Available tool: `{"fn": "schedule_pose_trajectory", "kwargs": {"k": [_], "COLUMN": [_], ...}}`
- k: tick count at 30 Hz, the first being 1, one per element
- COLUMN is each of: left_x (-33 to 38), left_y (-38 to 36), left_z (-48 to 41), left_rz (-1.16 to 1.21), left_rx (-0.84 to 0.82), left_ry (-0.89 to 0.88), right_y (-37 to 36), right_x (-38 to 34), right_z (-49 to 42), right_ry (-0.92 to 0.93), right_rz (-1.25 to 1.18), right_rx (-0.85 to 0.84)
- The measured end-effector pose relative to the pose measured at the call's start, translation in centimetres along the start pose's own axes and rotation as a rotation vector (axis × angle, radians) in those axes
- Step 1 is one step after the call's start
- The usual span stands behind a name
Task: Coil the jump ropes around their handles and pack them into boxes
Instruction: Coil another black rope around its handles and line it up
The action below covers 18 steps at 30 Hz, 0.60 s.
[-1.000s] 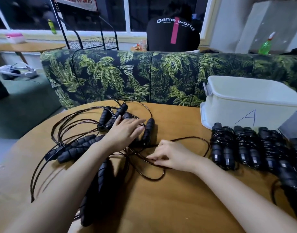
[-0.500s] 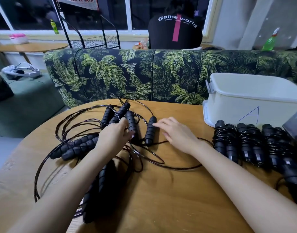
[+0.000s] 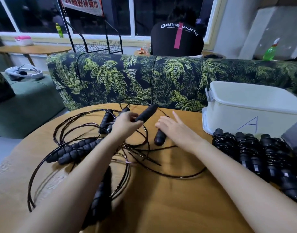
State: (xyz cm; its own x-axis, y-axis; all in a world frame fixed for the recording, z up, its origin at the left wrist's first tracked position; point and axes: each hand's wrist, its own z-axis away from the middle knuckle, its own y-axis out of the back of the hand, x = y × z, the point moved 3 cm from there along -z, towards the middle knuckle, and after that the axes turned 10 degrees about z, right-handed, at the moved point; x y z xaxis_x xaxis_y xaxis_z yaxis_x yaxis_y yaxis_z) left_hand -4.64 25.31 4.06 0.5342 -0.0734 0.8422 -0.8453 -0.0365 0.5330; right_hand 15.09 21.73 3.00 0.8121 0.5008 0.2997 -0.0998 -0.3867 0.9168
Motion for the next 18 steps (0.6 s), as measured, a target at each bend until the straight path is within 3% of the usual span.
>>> {"fn": "schedule_pose_trajectory", "kwargs": {"k": [3,8,15,18], "left_x": [3.4,4.6,-1.8,-3.8], "left_y": [0.9,1.7,0.7,-0.6], "left_z": [1.6,6.8,17.2,19.6], "left_rz": [0.176,-0.007,0.23,0.134], "left_rx": [-0.039,-0.022,-0.316,-0.381], "left_ry": [-0.14,-0.242,-0.157,-0.187], "right_y": [3.8,7.1,6.1,4.8], "right_x": [0.2,-3.3,-11.0,-12.7], "right_z": [2.8,8.1,14.8,16.3], "right_ry": [-0.002,0.044,0.079,0.065], "right_rz": [-0.006,0.089,0.037,-0.04], "right_rx": [0.143,0.34,0.374,0.33]}}
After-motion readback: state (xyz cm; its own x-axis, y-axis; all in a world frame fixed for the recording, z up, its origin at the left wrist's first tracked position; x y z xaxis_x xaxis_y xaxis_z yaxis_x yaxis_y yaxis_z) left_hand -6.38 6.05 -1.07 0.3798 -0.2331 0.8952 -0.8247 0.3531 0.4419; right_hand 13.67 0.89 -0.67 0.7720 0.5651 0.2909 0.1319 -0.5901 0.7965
